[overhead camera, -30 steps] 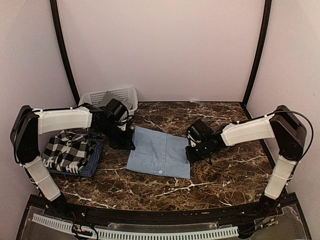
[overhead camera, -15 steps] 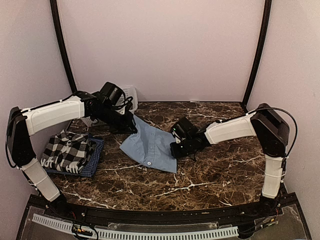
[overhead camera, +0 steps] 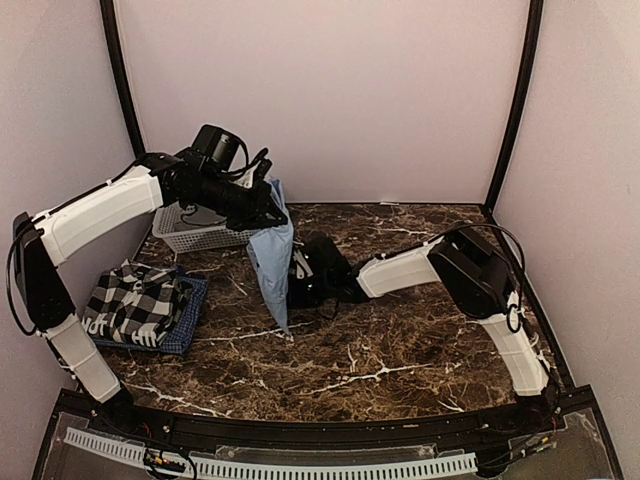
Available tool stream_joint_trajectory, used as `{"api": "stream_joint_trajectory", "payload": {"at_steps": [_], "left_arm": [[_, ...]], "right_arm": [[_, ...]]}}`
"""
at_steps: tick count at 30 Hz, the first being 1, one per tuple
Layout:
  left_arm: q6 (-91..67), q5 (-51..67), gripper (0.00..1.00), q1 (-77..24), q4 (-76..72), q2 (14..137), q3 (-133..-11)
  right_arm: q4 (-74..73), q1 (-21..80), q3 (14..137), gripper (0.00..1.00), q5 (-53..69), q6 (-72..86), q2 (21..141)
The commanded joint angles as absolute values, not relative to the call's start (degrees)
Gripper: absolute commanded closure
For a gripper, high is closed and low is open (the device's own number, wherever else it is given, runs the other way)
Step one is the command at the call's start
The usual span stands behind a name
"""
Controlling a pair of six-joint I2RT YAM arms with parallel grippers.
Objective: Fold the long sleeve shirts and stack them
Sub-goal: Turn over the square folded shirt at the center of the board.
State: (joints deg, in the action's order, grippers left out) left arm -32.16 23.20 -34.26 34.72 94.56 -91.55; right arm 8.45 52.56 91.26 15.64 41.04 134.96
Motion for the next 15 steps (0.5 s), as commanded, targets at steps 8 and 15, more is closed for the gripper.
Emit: {"api": "stream_joint_trajectory", "payload": {"at_steps": [8, 15], "left_arm": [[-30.18, 26.76, 1.00, -31.74, 33.50, 98.54, -94.63], [-29.44, 27.39, 1.00, -30.91, 33.73, 98.28, -94.28]], "right_arm": [[31.07, 52.88, 81.40, 0.80, 23.46, 57.09, 134.82], [33.67, 52.01, 71.97, 0.75, 20.69, 56.44, 128.40]]}}
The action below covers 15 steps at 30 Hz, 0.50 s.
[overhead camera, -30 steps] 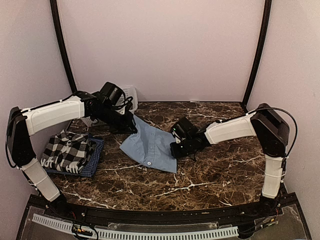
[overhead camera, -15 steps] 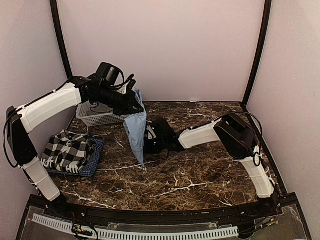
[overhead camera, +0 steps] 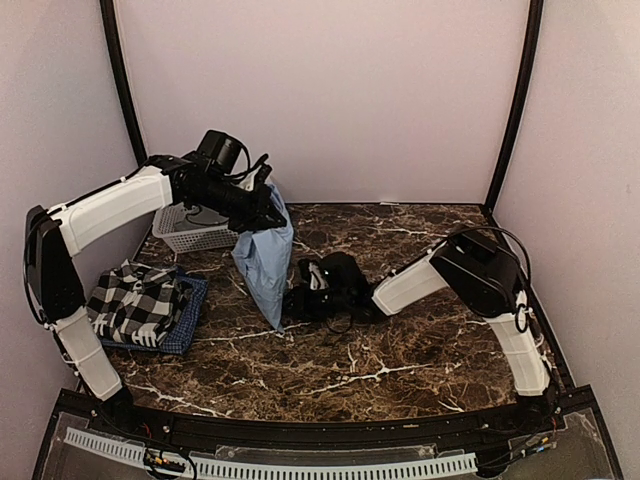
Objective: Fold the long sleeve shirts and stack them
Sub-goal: Turn over the square folded shirt at the center of the board.
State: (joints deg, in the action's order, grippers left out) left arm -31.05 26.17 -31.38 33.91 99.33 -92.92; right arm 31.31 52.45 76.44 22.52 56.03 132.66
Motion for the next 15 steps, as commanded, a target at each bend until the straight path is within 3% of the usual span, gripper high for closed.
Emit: {"api": "stream_joint_trajectory", "payload": {"at_steps": [1, 8, 15], "left_arm": [[-29.35, 27.63, 1.00, -30.88, 33.74, 98.42, -94.37], [-29.00, 32.94, 1.00, -31.42, 33.03, 101.63, -95.78], [-31.81, 33.75, 1.00, -39.15, 32.99, 116.58, -109.55]], "right_arm": [[33.78, 51.84, 70.55, 0.75, 20.20, 56.35, 127.30], [32.88, 48.64, 58.02, 0.73, 15.37, 54.01, 114.76], [19.61, 41.46, 46.25, 0.56, 7.22, 47.33, 91.10]]}}
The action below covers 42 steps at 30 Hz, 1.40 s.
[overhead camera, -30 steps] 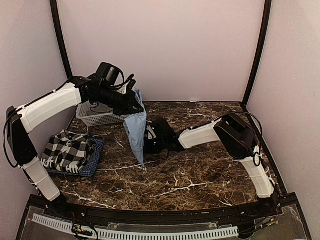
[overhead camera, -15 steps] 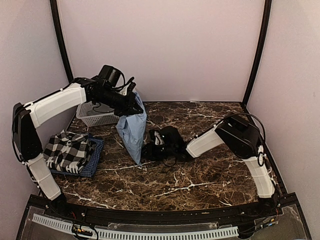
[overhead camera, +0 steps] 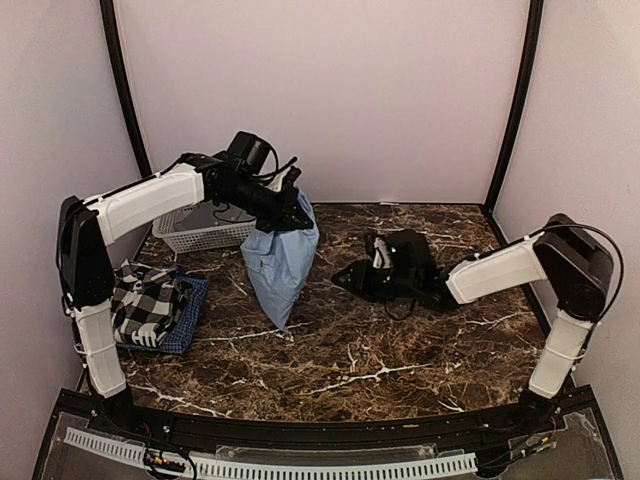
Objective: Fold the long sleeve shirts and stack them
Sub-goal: Turn over the square folded shirt at the center of the board, then move the square-folded shirt to the corner of the board.
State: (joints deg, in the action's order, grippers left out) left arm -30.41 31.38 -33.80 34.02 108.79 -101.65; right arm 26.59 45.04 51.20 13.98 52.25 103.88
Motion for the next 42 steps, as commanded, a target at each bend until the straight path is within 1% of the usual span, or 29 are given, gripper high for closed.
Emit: {"api": "stream_joint_trajectory", "payload": {"at_steps": [1, 2, 3, 4, 5, 6, 7, 8, 10, 12, 14, 19, 23, 24, 25, 28, 31, 38, 42], "left_arm": [[-32.43, 33.84, 1.00, -40.14, 32.98, 119.07, -114.69], [-33.99, 34.39, 1.00, -42.09, 32.61, 123.96, -117.37], [-34.88, 34.73, 0.98, -42.93, 32.26, 126.67, -123.12], [-36.76, 35.27, 0.95, -44.70, 31.66, 132.06, -126.12], [-37.76, 35.56, 0.88, -45.47, 31.43, 137.08, -132.87], [-39.74, 35.94, 0.76, -46.63, 31.11, 139.47, -135.96], [-40.70, 36.25, 0.71, -47.09, 30.71, 142.97, -141.46], [-42.43, 36.70, 0.59, -47.59, 29.32, 143.95, -143.19], [-43.65, 36.46, 0.47, -47.94, 27.02, 144.25, -144.31], [-42.70, 34.74, 0.41, -47.86, 26.83, 142.73, -143.60], [-41.88, 32.87, 0.37, -47.40, 27.05, 140.06, -140.45], [-40.49, 27.42, 0.36, -45.03, 27.33, 130.28, -129.86], [-40.10, 24.27, 0.37, -42.55, 26.41, 122.37, -116.57], [-39.96, 24.00, 0.38, -42.24, 26.08, 121.08, -111.63], [-39.76, 23.64, 0.40, -41.50, 25.22, 118.84, -109.25], [-39.69, 23.30, 0.44, -40.14, 23.22, 114.41, -97.90], [-39.91, 23.54, 0.49, -38.90, 20.97, 112.05, -89.13], [-41.72, 25.89, 0.51, -38.76, 15.48, 110.22, -77.84], [-42.15, 25.86, 0.51, -38.76, 12.85, 110.41, -74.37]], "right_arm": [[16.78, 40.21, 44.70, 0.52, 5.52, 46.39, 87.29], [13.98, 38.76, 43.00, 0.48, 3.57, 45.49, 82.84], [11.24, 37.48, 41.44, 0.41, 1.36, 44.68, 78.76], [8.91, 36.33, 40.02, 0.36, 0.35, 43.71, 75.13], [5.37, 35.18, 39.10, 0.31, -1.66, 42.70, 71.79], [2.89, 34.19, 38.57, 0.27, -2.72, 41.66, 69.19], [0.81, 33.34, 38.29, 0.24, -3.54, 40.61, 67.05], [-0.99, 32.82, 38.04, 0.22, -4.09, 39.76, 65.51], [-2.97, 32.22, 37.93, 0.18, -3.84, 38.07, 63.99], [-4.66, 31.92, 38.70, 0.16, -3.02, 36.54, 64.68], [-5.71, 31.82, 39.39, 0.16, -2.50, 35.50, 66.17], [-5.97, 31.54, 40.94, 0.16, -1.88, 33.75, 70.85], [-5.34, 29.58, 42.34, 0.18, -0.37, 31.63, 75.55], [-5.49, 28.80, 42.89, 0.19, 0.53, 30.95, 76.97], [-5.65, 27.92, 43.48, 0.19, 2.01, 30.19, 78.69], [-5.30, 25.74, 44.97, 0.27, 4.36, 28.52, 83.15], [-4.68, 24.61, 45.92, 0.32, 5.77, 27.60, 86.95], [-4.50, 24.08, 47.81, 0.41, 6.86, 26.62, 93.91], [-4.46, 24.08, 48.29, 0.42, 6.22, 26.37, 95.70]]}}
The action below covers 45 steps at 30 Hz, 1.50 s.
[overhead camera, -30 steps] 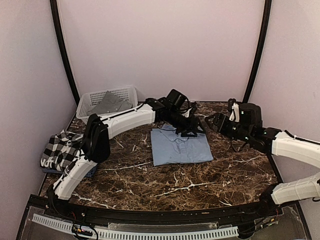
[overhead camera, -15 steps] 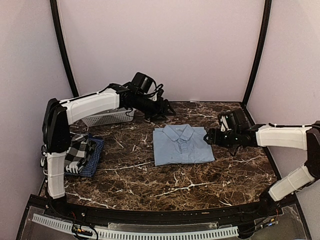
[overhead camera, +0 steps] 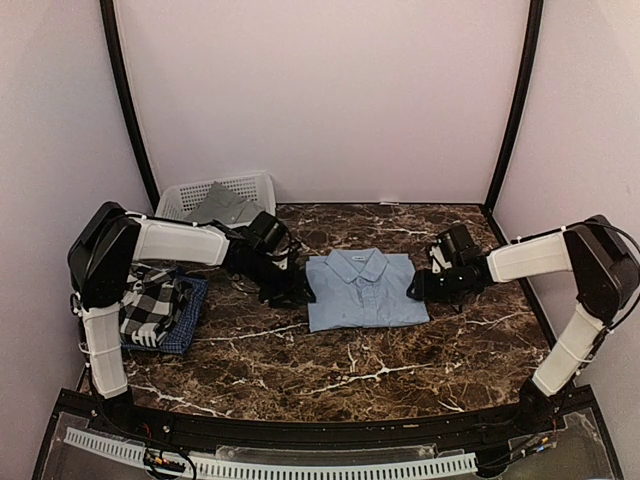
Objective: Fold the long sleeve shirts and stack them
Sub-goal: Move the square-folded shirt to the corner of the board.
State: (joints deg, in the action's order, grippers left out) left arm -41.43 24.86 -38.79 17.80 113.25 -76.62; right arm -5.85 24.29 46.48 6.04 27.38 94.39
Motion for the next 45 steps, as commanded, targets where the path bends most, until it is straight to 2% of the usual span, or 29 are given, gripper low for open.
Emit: {"api": "stream_joint_trajectory", "payload": {"at_steps": [1, 7, 10, 14, 15, 16, 19, 21, 24, 27, 28, 32, 38, 41, 45], "left_arm": [[-42.26, 26.02, 0.50, -38.76, 12.44, 110.73, -73.85], [-42.65, 26.72, 0.50, -39.39, 11.22, 113.82, -74.85], [-42.34, 25.57, 0.55, -40.25, 12.13, 115.22, -76.49], [-42.56, 24.42, 0.69, -40.90, 13.55, 117.29, -78.08], [-42.70, 24.28, 0.76, -41.12, 13.89, 117.70, -78.33], [-42.75, 24.18, 0.79, -41.17, 14.06, 117.78, -78.82], [-41.80, 22.33, 0.96, -41.29, 18.01, 117.73, -81.18], [-40.68, 20.37, 1.00, -41.24, 21.51, 117.59, -84.35], [-39.62, 18.25, 1.00, -41.03, 25.16, 117.59, -86.24], [-39.28, 18.54, 0.98, -40.87, 25.53, 117.75, -86.06], [-39.24, 19.16, 0.91, -40.87, 25.63, 118.05, -85.97], [-39.24, 19.06, 0.75, -40.83, 26.58, 118.00, -85.27], [-37.44, 14.41, 0.57, -39.59, 29.81, 114.30, -85.32], [-36.50, 11.76, 0.53, -38.79, 31.33, 111.13, -84.91], [-35.69, 9.20, 0.53, -38.14, 32.40, 107.66, -83.12]], "right_arm": [[-4.40, 24.08, 48.33, 0.42, 6.17, 26.32, 96.20], [-3.63, 24.08, 48.78, 0.46, 7.01, 26.43, 98.88], [-3.18, 24.12, 48.82, 0.51, 8.50, 27.01, 99.71], [-3.69, 24.17, 49.19, 0.59, 8.37, 27.40, 99.88], [-3.79, 24.16, 49.28, 0.62, 8.48, 27.43, 99.76], [-3.92, 24.09, 49.37, 0.65, 8.56, 27.37, 99.64], [-4.66, 24.16, 49.39, 0.80, 8.14, 27.17, 99.00], [-5.06, 24.16, 49.44, 0.89, 7.87, 26.99, 98.51], [-5.51, 24.16, 49.48, 0.98, 7.95, 26.64, 97.84], [-5.32, 24.15, 49.31, 1.00, 8.01, 26.57, 97.92], [-5.31, 24.10, 49.37, 1.00, 8.12, 26.50, 98.09], [-5.29, 24.10, 49.86, 1.00, 7.99, 26.50, 99.15], [-6.74, 23.64, 51.98, 1.00, 5.88, 25.92, 100.31], [-7.31, 21.99, 52.99, 1.00, 5.45, 25.26, 100.92], [-8.08, 19.13, 54.43, 1.00, 4.84, 24.26, 102.07]]}}
